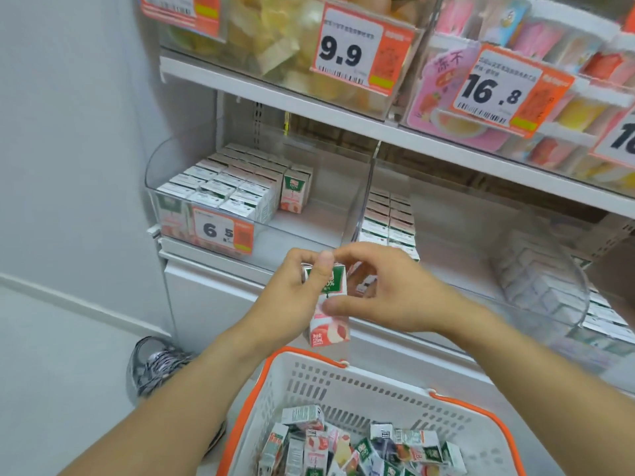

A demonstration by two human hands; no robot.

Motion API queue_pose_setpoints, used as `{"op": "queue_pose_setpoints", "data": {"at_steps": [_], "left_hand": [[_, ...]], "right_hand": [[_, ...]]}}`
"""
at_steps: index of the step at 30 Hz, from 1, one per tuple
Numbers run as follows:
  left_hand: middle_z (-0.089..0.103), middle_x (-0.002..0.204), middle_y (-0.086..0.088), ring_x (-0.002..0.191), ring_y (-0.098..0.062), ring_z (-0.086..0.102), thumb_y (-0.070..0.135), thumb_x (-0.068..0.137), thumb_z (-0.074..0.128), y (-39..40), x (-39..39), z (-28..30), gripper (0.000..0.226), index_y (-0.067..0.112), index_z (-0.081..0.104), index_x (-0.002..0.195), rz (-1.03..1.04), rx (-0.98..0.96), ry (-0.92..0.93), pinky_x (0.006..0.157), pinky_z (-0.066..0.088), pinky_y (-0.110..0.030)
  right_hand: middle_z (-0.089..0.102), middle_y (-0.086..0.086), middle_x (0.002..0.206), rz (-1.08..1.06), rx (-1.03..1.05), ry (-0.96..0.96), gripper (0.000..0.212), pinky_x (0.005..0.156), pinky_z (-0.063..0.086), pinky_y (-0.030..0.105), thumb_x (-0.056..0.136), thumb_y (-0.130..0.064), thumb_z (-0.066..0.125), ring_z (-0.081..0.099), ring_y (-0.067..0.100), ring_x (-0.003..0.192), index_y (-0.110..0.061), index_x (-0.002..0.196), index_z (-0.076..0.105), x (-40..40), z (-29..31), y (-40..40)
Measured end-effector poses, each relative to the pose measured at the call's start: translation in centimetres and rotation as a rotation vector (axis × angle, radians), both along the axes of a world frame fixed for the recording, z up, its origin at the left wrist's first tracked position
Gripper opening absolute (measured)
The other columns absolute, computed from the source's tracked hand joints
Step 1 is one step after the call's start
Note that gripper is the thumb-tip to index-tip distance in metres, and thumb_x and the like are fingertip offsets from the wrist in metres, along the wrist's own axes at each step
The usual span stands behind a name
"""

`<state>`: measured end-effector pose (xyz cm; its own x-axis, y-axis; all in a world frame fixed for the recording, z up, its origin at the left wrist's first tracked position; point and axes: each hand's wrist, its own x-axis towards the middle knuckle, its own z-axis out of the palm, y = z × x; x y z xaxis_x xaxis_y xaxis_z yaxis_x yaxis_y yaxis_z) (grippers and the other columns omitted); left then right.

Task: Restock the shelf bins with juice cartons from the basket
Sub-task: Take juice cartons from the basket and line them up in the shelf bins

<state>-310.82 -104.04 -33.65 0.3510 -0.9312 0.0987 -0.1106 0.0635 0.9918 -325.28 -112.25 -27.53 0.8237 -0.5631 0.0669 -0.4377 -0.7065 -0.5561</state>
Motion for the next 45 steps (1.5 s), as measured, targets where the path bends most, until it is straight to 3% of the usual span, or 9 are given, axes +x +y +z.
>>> {"op": "queue_pose_setpoints", "data": {"at_steps": [5,11,14,19,24,28,33,39,45], "left_hand": [[0.062,0.091,0.012,0.074,0.016,0.060,0.065,0.091,0.026,0.9,2.3,1.5,0.037,0.034,0.041,0.105,0.072,-0.056,-0.008,0.058,0.044,-0.003],[0.051,0.133,-0.006,0.128,-0.027,0.045,0.010,0.093,0.058,-1.6,8.6,0.0,0.035,0.011,0.055,0.128,0.521,-0.165,-0.617,0.108,0.034,-0.047],[0.050,0.137,-0.001,0.141,-0.024,0.034,0.028,0.087,0.070,-3.0,8.1,-2.6,0.043,0.021,0.058,0.127,0.415,-0.022,-0.797,0.114,0.026,-0.047],[0.060,0.117,0.005,0.133,-0.021,0.043,0.035,0.082,0.076,-4.6,7.7,-4.4,0.025,0.024,0.066,0.102,0.563,-0.135,-0.727,0.100,0.034,-0.048],[0.061,0.115,0.008,0.131,-0.020,0.047,0.038,0.081,0.076,-5.1,8.2,-5.3,0.025,0.026,0.066,0.100,0.585,-0.214,-0.737,0.096,0.035,-0.046],[0.062,0.115,0.007,0.133,-0.020,0.046,0.035,0.081,0.077,-5.2,7.8,-5.2,0.025,0.025,0.066,0.101,0.596,-0.221,-0.719,0.096,0.037,-0.048],[0.053,0.143,-0.005,0.147,-0.023,0.030,0.027,0.092,0.067,-4.2,6.5,-4.9,0.034,0.017,0.063,0.124,0.608,-0.224,-0.758,0.114,0.028,-0.049],[0.058,0.098,-0.002,0.089,-0.015,0.056,0.013,0.091,0.061,-1.3,1.1,-6.1,0.003,0.013,0.064,0.092,0.421,-0.350,-0.598,0.081,0.042,-0.025],[0.061,0.080,0.007,0.069,-0.008,0.057,0.014,0.090,0.063,4.0,-3.2,-14.4,0.013,0.020,0.067,0.080,-0.136,0.216,-0.683,0.071,0.045,-0.024]], "right_hand": [[0.070,-0.008,0.093,-0.046,0.184,-0.230,0.040,0.055,0.059,0.030,0.069,-0.014,0.090,0.068,0.014,0.080,-0.025,0.100,0.068,3.1,0.7,-0.2],[0.064,-0.013,0.092,-0.360,-0.051,-0.568,0.040,0.067,0.057,0.031,0.071,-0.017,0.086,0.065,0.003,0.070,-0.021,0.099,0.057,8.7,1.9,-4.3],[0.059,-0.018,0.093,-0.477,-0.113,-0.476,0.046,0.064,0.056,0.027,0.071,-0.012,0.082,0.058,-0.003,0.064,-0.025,0.104,0.053,11.9,1.2,-8.0],[0.065,0.005,0.101,-0.609,-0.058,-0.198,0.041,0.075,0.057,0.033,0.073,-0.004,0.075,0.065,0.023,0.093,-0.022,0.100,0.051,17.3,-1.5,-13.7],[0.067,0.007,0.114,-0.641,-0.090,-0.117,0.026,0.075,0.043,0.021,0.079,-0.002,0.070,0.065,0.022,0.101,-0.023,0.087,0.058,19.9,-4.4,-16.4],[0.062,0.012,0.122,-0.606,-0.163,-0.055,0.024,0.088,0.048,0.024,0.084,-0.006,0.070,0.060,0.025,0.110,-0.019,0.104,0.066,19.5,-4.4,-15.9],[0.068,0.004,0.102,-0.485,-0.209,-0.427,0.020,0.077,0.046,0.017,0.083,-0.003,0.065,0.065,0.015,0.092,-0.018,0.095,0.069,14.4,-0.4,-8.6],[0.068,-0.005,0.072,-0.454,0.096,-0.833,0.028,0.066,0.052,0.021,0.075,0.004,0.070,0.063,0.012,0.067,-0.024,0.072,0.065,0.8,-3.5,2.8],[0.066,-0.002,0.079,-0.716,0.375,-0.482,0.027,0.067,0.051,0.017,0.082,0.008,0.068,0.060,0.008,0.069,-0.017,0.077,0.063,-9.0,-16.9,6.1]]}}
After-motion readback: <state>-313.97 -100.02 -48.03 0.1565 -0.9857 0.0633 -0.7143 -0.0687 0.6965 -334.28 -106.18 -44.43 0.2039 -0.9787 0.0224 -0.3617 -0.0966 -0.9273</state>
